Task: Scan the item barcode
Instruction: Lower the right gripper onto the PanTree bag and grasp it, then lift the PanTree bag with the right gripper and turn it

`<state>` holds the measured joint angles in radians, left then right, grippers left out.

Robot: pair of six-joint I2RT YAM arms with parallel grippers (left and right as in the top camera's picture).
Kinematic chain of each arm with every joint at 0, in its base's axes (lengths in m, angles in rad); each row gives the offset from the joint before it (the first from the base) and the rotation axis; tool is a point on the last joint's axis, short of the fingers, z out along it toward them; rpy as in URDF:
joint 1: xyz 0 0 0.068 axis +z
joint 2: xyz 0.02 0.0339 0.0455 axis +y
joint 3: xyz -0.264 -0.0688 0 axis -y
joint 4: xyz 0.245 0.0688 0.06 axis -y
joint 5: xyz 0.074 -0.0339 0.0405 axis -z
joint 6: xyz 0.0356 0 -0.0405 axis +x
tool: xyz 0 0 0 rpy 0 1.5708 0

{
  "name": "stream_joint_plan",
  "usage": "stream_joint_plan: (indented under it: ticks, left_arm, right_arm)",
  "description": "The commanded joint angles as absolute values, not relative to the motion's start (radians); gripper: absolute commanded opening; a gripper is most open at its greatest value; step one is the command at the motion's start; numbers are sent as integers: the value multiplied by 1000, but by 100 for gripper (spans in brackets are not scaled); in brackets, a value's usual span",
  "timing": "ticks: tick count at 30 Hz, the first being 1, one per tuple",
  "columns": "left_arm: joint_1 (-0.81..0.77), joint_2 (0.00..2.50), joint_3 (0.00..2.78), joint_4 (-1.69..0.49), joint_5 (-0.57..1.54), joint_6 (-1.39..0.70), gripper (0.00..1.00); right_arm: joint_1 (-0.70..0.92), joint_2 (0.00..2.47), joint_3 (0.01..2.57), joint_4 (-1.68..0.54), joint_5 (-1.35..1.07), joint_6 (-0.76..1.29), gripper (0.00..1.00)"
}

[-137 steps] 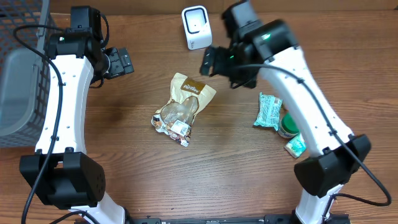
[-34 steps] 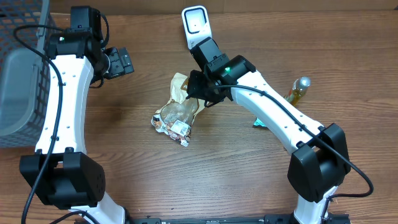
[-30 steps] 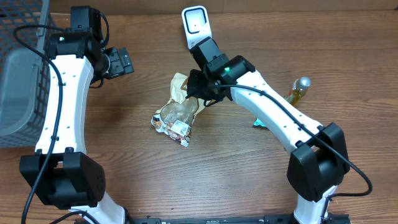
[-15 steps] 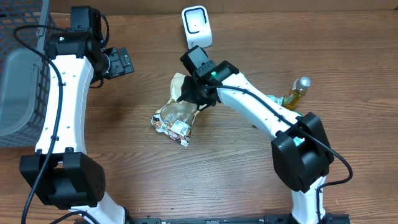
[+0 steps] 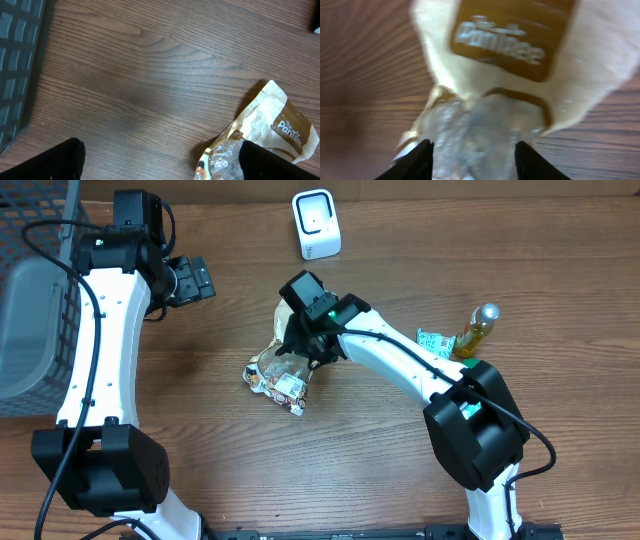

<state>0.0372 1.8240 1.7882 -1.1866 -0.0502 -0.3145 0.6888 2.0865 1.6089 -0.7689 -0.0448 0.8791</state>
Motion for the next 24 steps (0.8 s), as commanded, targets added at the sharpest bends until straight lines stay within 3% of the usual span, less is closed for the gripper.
stream_joint_plan:
  ticks: [1,6,18,20,24]
  left_arm:
    - [34,1827,1788,-1188,-59,-314,100]
    - [34,1827,1787,-1188,-59,-314,99]
    - [34,1827,1787,-1188,-59,-314,100]
    - [34,1827,1787,-1189,-59,-314,100]
    - [34,1827,1787,-1188,-59,-314,100]
  right_arm:
    - [688,2095,1567,-764,36,1011,54]
    - [688,2096,1534,-735,67,1055,60]
    - [688,2105,1493,-630,104,1055,59]
    - [688,2106,1489,-621,104,1055,50]
    - [688,2106,1489,-626,86,1055,20]
